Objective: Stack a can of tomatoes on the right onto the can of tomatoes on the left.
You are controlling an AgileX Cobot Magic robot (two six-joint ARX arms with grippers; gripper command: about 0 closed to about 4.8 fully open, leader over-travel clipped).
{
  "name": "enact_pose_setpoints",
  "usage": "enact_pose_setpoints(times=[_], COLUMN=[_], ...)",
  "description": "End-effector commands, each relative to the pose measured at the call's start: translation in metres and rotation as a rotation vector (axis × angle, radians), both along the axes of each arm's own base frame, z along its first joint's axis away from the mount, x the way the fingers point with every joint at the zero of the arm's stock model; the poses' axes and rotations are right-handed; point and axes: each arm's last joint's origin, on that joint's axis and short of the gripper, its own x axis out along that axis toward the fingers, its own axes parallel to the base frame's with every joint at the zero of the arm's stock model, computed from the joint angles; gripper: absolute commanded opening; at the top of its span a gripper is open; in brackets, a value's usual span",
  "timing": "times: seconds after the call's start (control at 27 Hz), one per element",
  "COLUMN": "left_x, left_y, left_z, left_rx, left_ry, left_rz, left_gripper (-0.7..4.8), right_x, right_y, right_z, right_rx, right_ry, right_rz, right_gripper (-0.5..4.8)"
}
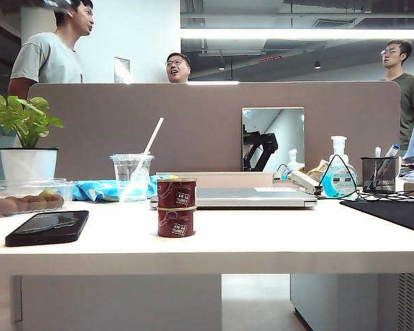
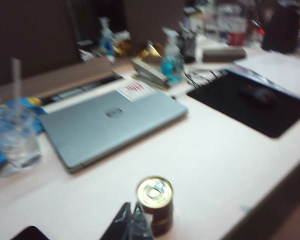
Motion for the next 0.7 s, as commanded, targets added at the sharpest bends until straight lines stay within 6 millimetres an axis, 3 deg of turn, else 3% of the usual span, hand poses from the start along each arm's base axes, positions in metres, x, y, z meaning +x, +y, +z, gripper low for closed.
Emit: enact_pose_setpoints(times=[0.04, 0.3, 0.48, 0.59, 0.7], left_x=[-0.008, -0.005, 0.011, 0.032, 0.046], left_y=[0.008, 0.016, 0.01, 0.003, -0.003], left_z=[0.009, 0.019, 0.006, -0.014, -0.022], left_rx=[-0.041, -0.121, -0.134, -0.057, -0.052], left_ry=[-0.06, -0.189, -0.207, -0.122, -0.093], left_rz=[0.108, 0.39, 0.415, 0.327, 0.11], left_gripper=[-0.04, -0.04, -0.04, -0.04, -0.04], right_x=[-0.01, -0.004, 0.004, 0.01, 0.013], right_y=[-0.013, -0.028, -0.043, -0.053, -0.056], right_z=[-0.009, -0.026, -0.034, -0.041, -0.044], right_rx=[0.051, 0.08, 0.105, 0.091, 0.063], right_ry=[-0.036, -0.063, -0.097, -0.102, -0.086], right_rz=[-0.108, -0.266, -0.368, -0.367, -0.27], right_gripper=[-0.06, -0.06, -0.06, -0.06, -0.06])
